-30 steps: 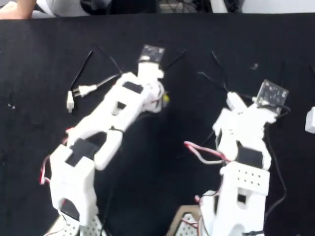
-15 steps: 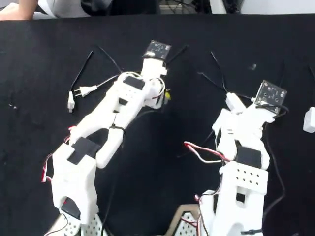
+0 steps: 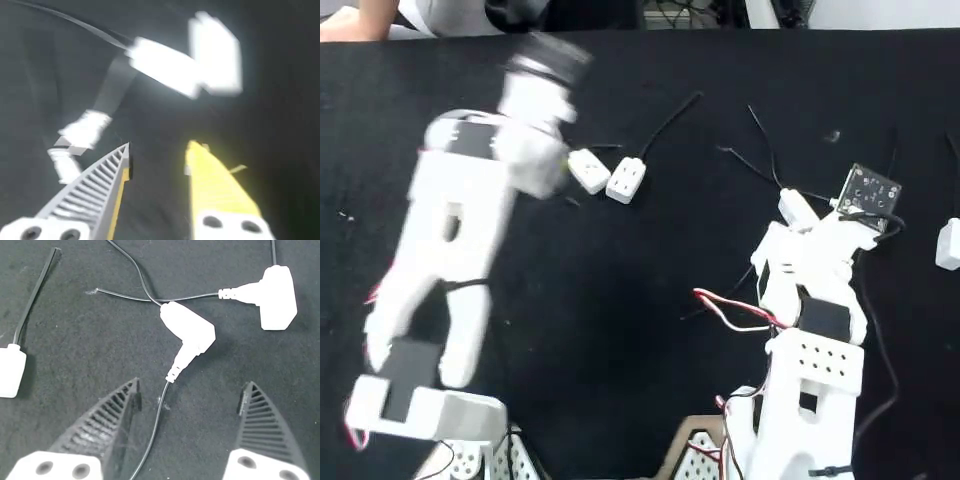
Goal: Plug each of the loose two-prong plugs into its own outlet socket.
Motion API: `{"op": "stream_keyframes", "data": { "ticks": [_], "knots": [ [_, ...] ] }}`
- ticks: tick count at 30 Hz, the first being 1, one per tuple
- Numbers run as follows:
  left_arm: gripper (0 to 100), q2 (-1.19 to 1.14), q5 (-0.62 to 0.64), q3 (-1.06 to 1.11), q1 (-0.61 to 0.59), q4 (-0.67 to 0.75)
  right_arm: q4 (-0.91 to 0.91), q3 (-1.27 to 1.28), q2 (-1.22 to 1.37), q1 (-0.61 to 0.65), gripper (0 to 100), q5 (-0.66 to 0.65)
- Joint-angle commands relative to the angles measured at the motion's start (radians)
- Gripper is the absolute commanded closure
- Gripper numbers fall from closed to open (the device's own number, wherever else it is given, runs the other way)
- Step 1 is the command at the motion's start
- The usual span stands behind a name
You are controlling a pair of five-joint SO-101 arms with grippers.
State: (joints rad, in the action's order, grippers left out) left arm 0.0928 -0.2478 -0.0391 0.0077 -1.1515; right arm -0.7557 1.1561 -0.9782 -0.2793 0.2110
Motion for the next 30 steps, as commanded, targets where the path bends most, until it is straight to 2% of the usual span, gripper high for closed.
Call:
{"op": "stream_keyframes", "data": {
  "ticks": [1,4,7,16,25,28,30],
  "knots": [
    [75,0.021,0.081,-0.012,-0.107,0.209,0.011,-0.005,-0.028,-0.017,69.8,0.005],
    [75,-0.123,0.087,-0.062,-0.099,0.278,0.011,-0.005,-0.028,-0.017,69.8,0.005],
    [75,-0.315,0.149,-0.226,-0.085,0.287,0.015,0.007,-0.028,-0.017,69.8,0.005],
    [75,-0.858,0.296,-0.849,-0.082,0.089,0.017,0.005,-0.030,-0.017,69.8,0.005],
    [75,-1.272,0.419,-1.326,-0.054,0.071,0.017,0.004,-0.030,-0.017,69.8,0.005],
    [75,-1.361,0.408,-1.463,-0.031,0.032,0.017,0.004,-0.030,-0.017,69.8,0.005],
    [75,-1.405,0.302,-1.535,-0.007,-0.046,0.017,0.004,-0.030,-0.017,69.8,0.005]
  ]
}}
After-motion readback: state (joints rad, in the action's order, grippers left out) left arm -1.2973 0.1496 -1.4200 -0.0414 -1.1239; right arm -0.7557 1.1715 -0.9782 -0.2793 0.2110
